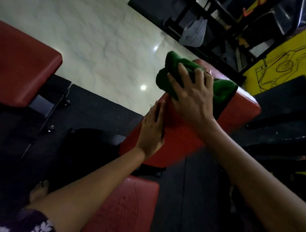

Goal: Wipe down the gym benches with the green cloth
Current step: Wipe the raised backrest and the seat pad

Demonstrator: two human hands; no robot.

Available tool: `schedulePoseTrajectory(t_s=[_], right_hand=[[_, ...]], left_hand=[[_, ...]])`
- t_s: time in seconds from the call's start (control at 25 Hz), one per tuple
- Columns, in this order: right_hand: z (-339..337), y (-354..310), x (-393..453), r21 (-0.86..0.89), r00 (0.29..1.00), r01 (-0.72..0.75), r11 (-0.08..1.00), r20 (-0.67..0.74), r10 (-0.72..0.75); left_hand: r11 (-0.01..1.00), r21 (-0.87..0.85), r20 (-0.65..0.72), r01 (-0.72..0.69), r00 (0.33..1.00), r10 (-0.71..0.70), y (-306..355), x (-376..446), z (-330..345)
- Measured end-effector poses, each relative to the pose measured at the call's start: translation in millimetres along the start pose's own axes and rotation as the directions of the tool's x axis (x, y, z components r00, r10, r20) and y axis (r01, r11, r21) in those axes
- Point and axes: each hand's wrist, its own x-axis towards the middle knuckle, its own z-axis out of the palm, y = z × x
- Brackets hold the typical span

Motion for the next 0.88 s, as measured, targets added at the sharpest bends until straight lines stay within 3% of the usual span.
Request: schedulePoseTrajectory(t_s=[0.08, 0.2, 0.32, 0.4, 0.48, 0.56, 0.64, 0.8, 0.88], right_hand=[[-2.8, -6.0, 5.3, -0.073, 0.999, -0.037, 0.997, 0.033, 0.039], [-1.4, -8.4, 2.9, -0.12, 0.978, -0.211, 0.97, -0.02, 0.21], [12.9, -39.1, -20.2, -0.156, 0.99, -0.101, 0.983, 0.082, 0.115], [13.8, -49.2, -18.7, -0.077, 0.989, -0.079, 0.994, 0.116, 0.087], [7.5, -46.4, -8.5, -0.024, 0.975, -0.205, 0.979, 0.084, 0.206], [6.9, -47.9, -7.9, -0.109, 0.949, -0.314, 0.943, 0.004, 0.317], [18.0, -65.1, -23.5, -0.148, 0.96, -0.275, 0.95, 0.013, 0.28], [36.4, -98.4, -50.8, 0.019, 0.987, -0.089, 0.996, 0.135, 0.085], [33.6, -87.1, -43.7, 0.059, 0.99, -0.112, 0.992, 0.092, 0.107]], left_hand=[[0.998, -0.005, -0.009, 0.059, 0.998, -0.059, -15.4, -12.5, 6.2], [0.996, -0.015, 0.003, 0.092, 0.996, -0.092, -34.3, -23.9, 17.6], [1.0, 0.005, 0.037, 0.026, 0.999, -0.027, -52.6, -25.1, 25.3], [1.0, 0.006, 0.031, 0.009, 0.999, -0.009, -63.1, -25.1, 27.1], [1.0, -0.012, 0.009, 0.022, 1.0, -0.022, -70.0, -30.2, 31.0], [0.998, -0.042, -0.009, 0.047, 0.999, -0.047, -81.1, -38.5, 39.2], [0.996, -0.057, 0.002, 0.075, 0.997, -0.075, -96.2, -49.8, 48.1], [0.99, -0.059, 0.059, 0.125, 0.991, -0.121, -126.4, -75.0, 61.6], [0.987, -0.057, 0.071, 0.148, 0.987, -0.144, -129.6, -77.6, 63.8]])
